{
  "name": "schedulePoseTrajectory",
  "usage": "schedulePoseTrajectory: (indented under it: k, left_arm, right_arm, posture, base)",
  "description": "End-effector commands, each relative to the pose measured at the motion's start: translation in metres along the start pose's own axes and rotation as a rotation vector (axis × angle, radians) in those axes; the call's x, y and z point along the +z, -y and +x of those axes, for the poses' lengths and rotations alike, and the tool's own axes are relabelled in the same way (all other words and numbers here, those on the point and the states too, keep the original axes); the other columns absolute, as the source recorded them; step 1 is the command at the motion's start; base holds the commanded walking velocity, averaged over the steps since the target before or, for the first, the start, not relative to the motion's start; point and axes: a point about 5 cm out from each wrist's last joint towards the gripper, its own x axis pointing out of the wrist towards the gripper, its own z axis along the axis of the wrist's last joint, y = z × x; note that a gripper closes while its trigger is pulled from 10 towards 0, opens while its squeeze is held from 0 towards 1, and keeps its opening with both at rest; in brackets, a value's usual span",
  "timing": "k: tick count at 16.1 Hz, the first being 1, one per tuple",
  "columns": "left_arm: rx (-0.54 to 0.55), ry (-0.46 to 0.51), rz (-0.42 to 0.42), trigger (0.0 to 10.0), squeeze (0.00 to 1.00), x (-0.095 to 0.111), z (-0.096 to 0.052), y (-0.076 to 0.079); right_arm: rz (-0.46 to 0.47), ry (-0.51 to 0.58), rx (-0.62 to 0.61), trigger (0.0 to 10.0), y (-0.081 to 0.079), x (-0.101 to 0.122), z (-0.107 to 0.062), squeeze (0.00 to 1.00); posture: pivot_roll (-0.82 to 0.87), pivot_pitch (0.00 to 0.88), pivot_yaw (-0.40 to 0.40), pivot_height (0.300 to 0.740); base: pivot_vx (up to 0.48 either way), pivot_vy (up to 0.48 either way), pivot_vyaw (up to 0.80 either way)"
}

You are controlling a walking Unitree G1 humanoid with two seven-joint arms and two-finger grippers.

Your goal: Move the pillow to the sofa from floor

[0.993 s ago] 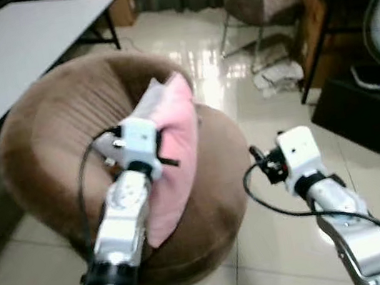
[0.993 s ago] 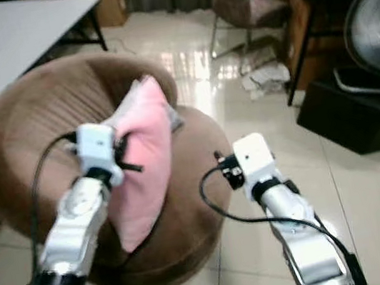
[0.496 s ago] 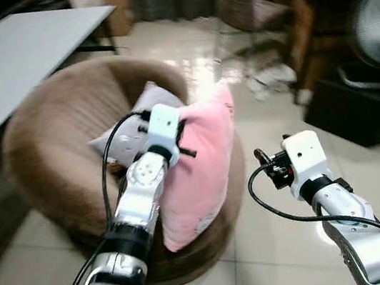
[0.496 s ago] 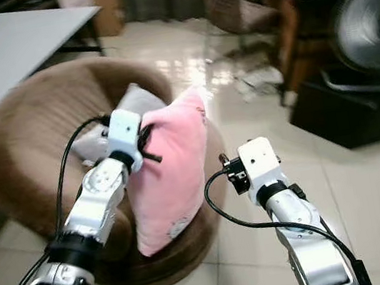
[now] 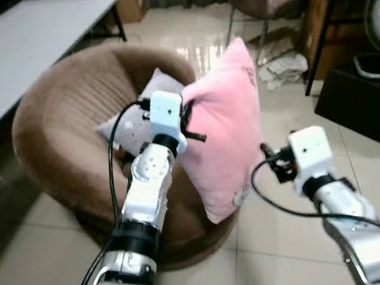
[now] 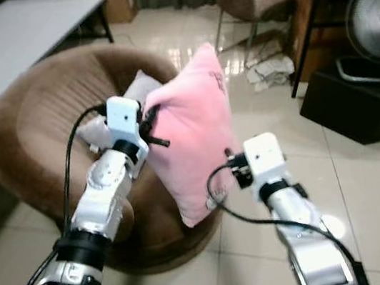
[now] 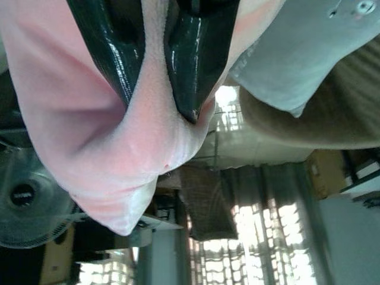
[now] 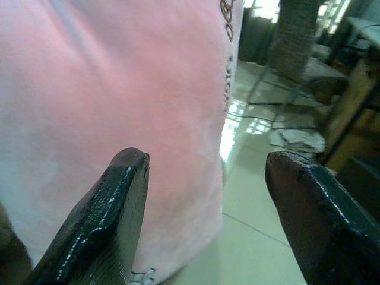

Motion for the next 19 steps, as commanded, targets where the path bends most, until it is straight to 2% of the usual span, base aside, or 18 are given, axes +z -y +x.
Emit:
schedulePoseTrajectory:
  k: [1, 10, 12, 15, 19]
  left_arm:
    - [0.018, 0.068, 0.002, 10.0, 0.0, 0.014, 0.003, -0.007]
    - [0.01, 0.054, -0.002, 10.0, 0.0, 0.012, 0.004, -0.007]
    - [0.011, 0.051, 0.002, 10.0, 0.0, 0.012, 0.004, -0.007]
    - [0.012, 0.045, 0.006, 10.0, 0.0, 0.011, 0.004, -0.007]
    - [-0.003, -0.012, 0.026, 10.0, 0.0, 0.001, 0.005, -0.004]
  right_arm:
    - [0.004, 0.012, 0.001, 10.0, -0.001, 0.004, 0.0, 0.0]
    - [-0.015, 0.002, 0.002, 10.0, -0.001, 0.002, 0.0, 0.0]
    - [-0.049, -0.005, 0.026, 10.0, -0.003, 0.001, 0.0, 0.0]
    - [-0.043, -0.007, 0.019, 10.0, -0.003, 0.0, 0.0, 0.0]
    - [-0.031, -0.025, -0.023, 10.0, 0.002, -0.004, -0.001, 0.0]
  posture:
    - [-0.1, 0.036, 0.044, 0.74]
    - [-0.1, 0.033, 0.053, 0.74]
    - [-0.1, 0.033, 0.052, 0.74]
    - [-0.1, 0.031, 0.054, 0.74]
    - [-0.11, 0.029, 0.058, 0.74]
  base:
    - [0.281, 0.0, 0.0]
    - [0.342, 0.0, 0.0]
    - [0.345, 0.0, 0.71]
    - [0.349, 0.0, 0.8]
    - [0.087, 0.0, 0.0]
